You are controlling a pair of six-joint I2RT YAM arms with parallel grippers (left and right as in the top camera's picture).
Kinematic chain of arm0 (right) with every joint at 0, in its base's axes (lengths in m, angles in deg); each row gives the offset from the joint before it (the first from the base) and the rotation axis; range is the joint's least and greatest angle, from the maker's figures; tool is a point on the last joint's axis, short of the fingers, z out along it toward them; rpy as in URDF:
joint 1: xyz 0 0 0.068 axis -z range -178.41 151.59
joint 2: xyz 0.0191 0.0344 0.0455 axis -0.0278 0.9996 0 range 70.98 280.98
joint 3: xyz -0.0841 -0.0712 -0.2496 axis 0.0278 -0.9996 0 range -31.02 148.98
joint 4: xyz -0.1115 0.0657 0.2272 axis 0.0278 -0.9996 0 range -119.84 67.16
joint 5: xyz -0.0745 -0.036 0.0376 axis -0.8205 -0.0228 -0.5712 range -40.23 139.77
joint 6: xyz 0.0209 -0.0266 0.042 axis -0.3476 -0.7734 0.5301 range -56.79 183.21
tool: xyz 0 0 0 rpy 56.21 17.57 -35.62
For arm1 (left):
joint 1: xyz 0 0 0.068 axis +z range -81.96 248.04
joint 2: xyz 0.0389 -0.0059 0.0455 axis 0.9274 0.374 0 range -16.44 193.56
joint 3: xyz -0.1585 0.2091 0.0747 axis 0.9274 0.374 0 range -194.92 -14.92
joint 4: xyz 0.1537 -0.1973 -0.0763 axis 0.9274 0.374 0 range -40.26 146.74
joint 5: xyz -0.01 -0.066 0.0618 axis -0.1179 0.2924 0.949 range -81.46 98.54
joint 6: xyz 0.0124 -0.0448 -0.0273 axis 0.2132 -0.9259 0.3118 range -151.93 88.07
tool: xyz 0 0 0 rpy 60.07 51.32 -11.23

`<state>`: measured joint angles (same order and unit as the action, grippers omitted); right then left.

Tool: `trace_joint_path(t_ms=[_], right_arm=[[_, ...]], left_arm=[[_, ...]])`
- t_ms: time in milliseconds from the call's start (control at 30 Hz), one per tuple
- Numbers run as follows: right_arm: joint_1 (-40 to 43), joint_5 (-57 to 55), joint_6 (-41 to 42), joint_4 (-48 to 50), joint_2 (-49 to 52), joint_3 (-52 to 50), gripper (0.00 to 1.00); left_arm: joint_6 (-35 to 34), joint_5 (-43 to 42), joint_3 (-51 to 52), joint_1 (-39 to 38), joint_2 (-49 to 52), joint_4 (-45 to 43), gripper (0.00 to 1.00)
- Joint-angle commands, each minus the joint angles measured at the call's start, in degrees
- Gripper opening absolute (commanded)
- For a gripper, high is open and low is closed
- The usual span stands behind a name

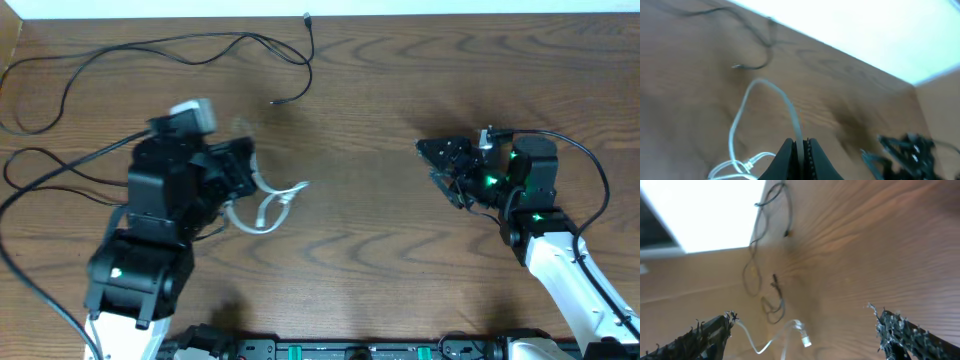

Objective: Untangle cables
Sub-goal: 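Carry the white cable to the front left with the left gripper and release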

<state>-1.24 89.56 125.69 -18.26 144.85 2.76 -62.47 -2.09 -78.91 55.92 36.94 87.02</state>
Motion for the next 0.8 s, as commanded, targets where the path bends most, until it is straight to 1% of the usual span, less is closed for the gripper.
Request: trace_joint_path(t_ms=[0,100,167,200,333,633,767], right_arm=[[0.3,-5.2,-3.1,-1.5,-0.4,0.3,0.91],[0.3,-6.6,-3.7,-2.9,-0.4,0.3,0.91],[0.3,-7.2,-3.7,-3.8,-0.4,0.3,0.89],[0.3,-7.8,-3.7,-4.2,-0.4,0.3,0.87],[0.3,-8.8,-3.9,-4.9,-0.4,0.3,0.87],[0.3,-10.6,-3.9,-5.7,-0.4,0.3,0.86],[0.3,-10.8,-3.9,-5.8,-0.4,0.3,0.84]], left_arm=[[-6.2,1.3,0.2,7.5,-0.7,3.5,0.08],[-7.3,1.3,0.2,13.8,-0.7,5.7,0.07],[-7.8,1.3,0.2,17.8,-0.7,6.3,0.07],[-8.9,1.3,0.2,21.0,-0.7,6.7,0.08],[-13.6,1.3,0.2,28.7,-0.7,9.1,0.07],[-16.9,1.3,0.2,42.4,0.4,15.9,0.07],[-20.7,1.3,0.2,49.0,2.1,16.9,0.08]])
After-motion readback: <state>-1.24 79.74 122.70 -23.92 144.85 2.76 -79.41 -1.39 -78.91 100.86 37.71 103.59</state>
